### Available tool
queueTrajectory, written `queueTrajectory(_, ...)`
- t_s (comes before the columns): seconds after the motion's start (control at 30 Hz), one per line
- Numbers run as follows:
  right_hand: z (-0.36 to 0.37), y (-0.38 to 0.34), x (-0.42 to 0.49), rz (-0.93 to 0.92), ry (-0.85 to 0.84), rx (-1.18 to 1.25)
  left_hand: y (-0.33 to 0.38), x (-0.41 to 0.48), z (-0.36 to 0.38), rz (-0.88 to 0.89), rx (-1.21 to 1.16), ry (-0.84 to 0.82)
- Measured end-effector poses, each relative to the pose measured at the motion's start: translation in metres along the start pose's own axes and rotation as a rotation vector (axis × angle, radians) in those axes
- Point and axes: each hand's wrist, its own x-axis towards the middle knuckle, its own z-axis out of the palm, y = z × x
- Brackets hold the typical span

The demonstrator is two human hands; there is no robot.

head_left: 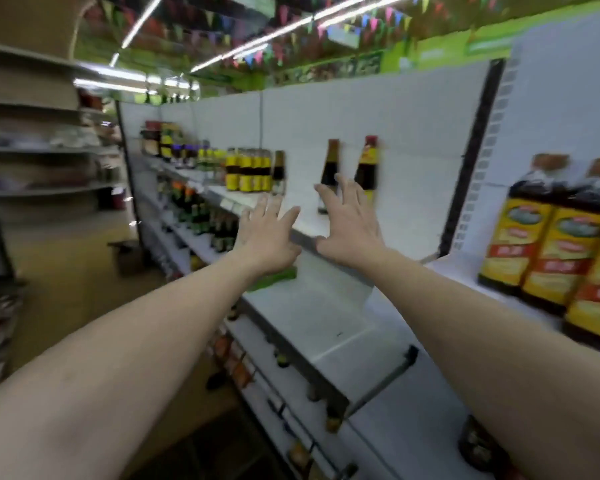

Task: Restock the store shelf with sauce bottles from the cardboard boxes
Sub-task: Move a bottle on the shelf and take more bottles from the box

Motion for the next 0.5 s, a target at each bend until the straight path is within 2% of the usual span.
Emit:
queueTrajectory(0.23,0.139,-0.050,-0.043,-0.010,-0.315,0.169,-0.061,-0.079,0.114,-0.171,-0.050,-0.292)
queueTrajectory(0.4,0.248,-0.042,-0.110,0.012,-0.541,0.150,-0.080,-0.158,0.202,-0.146,-0.073,-0.508)
queueTrajectory(0.5,0.315,-0.033,-0.169,0.090,-0.750,0.185,-0.088,-0.215,0.264,-0.219,-0.117,-0.690)
